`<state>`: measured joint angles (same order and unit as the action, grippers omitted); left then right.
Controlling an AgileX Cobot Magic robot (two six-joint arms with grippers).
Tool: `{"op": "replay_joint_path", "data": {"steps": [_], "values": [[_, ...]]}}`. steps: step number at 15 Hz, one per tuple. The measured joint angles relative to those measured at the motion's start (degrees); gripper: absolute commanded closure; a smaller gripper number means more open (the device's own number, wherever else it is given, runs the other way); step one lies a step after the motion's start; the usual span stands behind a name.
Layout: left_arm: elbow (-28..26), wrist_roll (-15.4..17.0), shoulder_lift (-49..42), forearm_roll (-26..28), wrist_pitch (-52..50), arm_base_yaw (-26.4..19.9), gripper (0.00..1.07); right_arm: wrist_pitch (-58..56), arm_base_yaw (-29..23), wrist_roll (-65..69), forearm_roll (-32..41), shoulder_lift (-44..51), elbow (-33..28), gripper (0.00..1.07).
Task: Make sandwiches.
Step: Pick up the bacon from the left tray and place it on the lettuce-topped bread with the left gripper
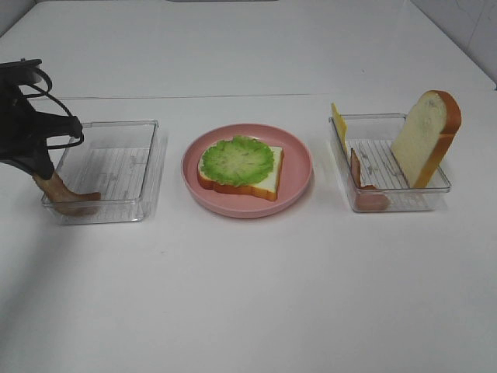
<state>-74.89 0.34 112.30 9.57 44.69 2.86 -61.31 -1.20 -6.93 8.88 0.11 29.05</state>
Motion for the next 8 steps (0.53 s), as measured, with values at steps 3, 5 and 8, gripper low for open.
{"op": "replay_joint_path", "data": {"steps": [3, 5, 8], "values": [[-0.06, -2.81, -2.06, 3.21, 0.17, 0.0, 1.07, 0.0, 0.0, 0.0, 0.0, 0.0, 0.0, 0.31], [-3.09, -8.94, -2.75, 10.43, 3.32, 0.0, 1.07, 0.0, 0.0, 0.0, 0.0, 0.0, 0.0, 0.31], [-5.9, -15.81, -2.98, 21.08, 4.64, 0.0, 1.07, 0.0, 0.0, 0.0, 0.0, 0.0, 0.0, 0.31]]}}
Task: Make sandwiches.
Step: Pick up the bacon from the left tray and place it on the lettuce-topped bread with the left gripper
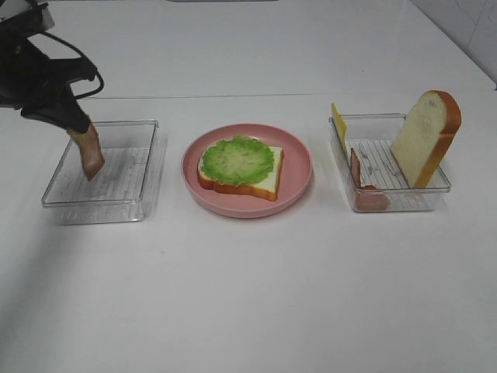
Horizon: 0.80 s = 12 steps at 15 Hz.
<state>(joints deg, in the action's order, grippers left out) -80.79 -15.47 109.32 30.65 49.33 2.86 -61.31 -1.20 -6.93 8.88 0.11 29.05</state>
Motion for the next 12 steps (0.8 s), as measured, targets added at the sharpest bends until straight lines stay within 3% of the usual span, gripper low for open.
{"op": "replay_joint_path", "data": {"steps": [3, 8, 10, 12], "values": [[-0.46, -9.17, -0.06, 15.7, -0.06, 0.0, 1.07, 0.0, 0.0, 0.0, 0.0, 0.0, 0.0, 0.31], [-0.92, -21.49, 1.43, 38.1, -2.12, 1.89, 1.07, 0.0, 0.0, 0.0, 0.0, 0.0, 0.0, 0.31], [-1.95, -25.38, 4.93, 44.29, -2.12, 5.9, 1.07, 0.0, 0.0, 0.0, 0.0, 0.0, 0.0, 0.31], [-4.98, -25.95, 8.94, 46.07, -2.01, 9.34, 1.07, 0.0, 0.0, 0.0, 0.0, 0.0, 0.0, 0.31]]}}
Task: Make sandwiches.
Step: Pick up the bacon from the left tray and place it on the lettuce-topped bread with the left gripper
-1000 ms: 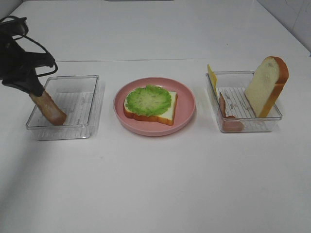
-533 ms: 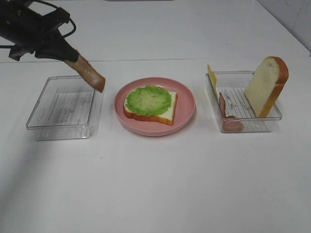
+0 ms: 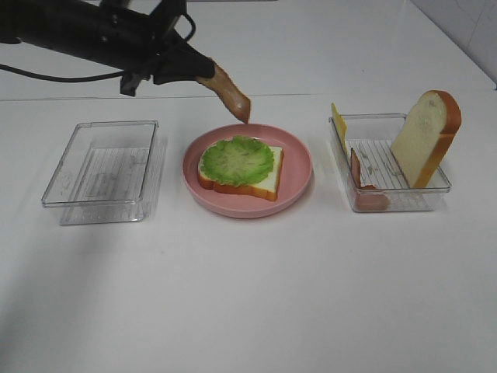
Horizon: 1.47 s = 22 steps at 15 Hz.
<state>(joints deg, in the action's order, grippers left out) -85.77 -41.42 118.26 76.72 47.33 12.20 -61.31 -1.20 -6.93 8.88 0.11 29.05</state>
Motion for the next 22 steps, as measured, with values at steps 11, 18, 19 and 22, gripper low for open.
{"op": "replay_joint_path", "data": {"steps": [11, 18, 19, 22], "values": [[-11.8, 3.55, 12.55, -4.81, -2.69, 9.45, 1.07, 0.0, 0.0, 0.0, 0.0, 0.0, 0.0, 0.31], [-11.92, 4.76, 12.55, -18.62, -5.67, 7.45, 1.07, 0.0, 0.0, 0.0, 0.0, 0.0, 0.0, 0.31], [-11.92, 4.81, 12.55, -19.88, -5.67, 7.45, 1.07, 0.0, 0.0, 0.0, 0.0, 0.0, 0.0, 0.31], [-11.92, 8.48, 12.55, -22.57, -5.67, 6.65, 1.07, 0.0, 0.0, 0.0, 0.0, 0.0, 0.0, 0.31]]}}
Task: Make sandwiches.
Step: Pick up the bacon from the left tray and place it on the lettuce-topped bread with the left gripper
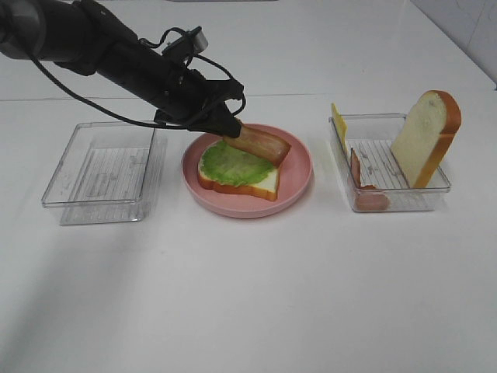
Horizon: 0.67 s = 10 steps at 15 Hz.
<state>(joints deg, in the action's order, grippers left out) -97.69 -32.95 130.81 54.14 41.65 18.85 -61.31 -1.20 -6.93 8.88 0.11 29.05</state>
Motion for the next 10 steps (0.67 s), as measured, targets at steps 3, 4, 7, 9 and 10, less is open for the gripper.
{"op": "replay_joint_path", "data": {"steps": [3, 4, 7, 9, 10], "values": [[0.0, 4.47, 0.0, -4.81, 0.0, -0.97, 1.07, 0.0, 0.0, 0.0, 0.0, 0.0, 0.0, 0.31], [0.0, 5.33, 0.0, -6.82, 0.46, -1.15, 1.07, 0.0, 0.0, 0.0, 0.0, 0.0, 0.0, 0.31], [0.0, 5.84, 0.0, -7.39, 1.26, -1.15, 1.07, 0.0, 0.0, 0.0, 0.0, 0.0, 0.0, 0.31], [0.0, 6.59, 0.0, -7.62, 1.15, -1.15, 1.05, 0.0, 0.0, 0.0, 0.0, 0.0, 0.0, 0.31], [0.0, 6.65, 0.0, -7.68, 0.86, -1.15, 0.97, 0.0, 0.0, 0.0, 0.0, 0.0, 0.0, 0.31]]}}
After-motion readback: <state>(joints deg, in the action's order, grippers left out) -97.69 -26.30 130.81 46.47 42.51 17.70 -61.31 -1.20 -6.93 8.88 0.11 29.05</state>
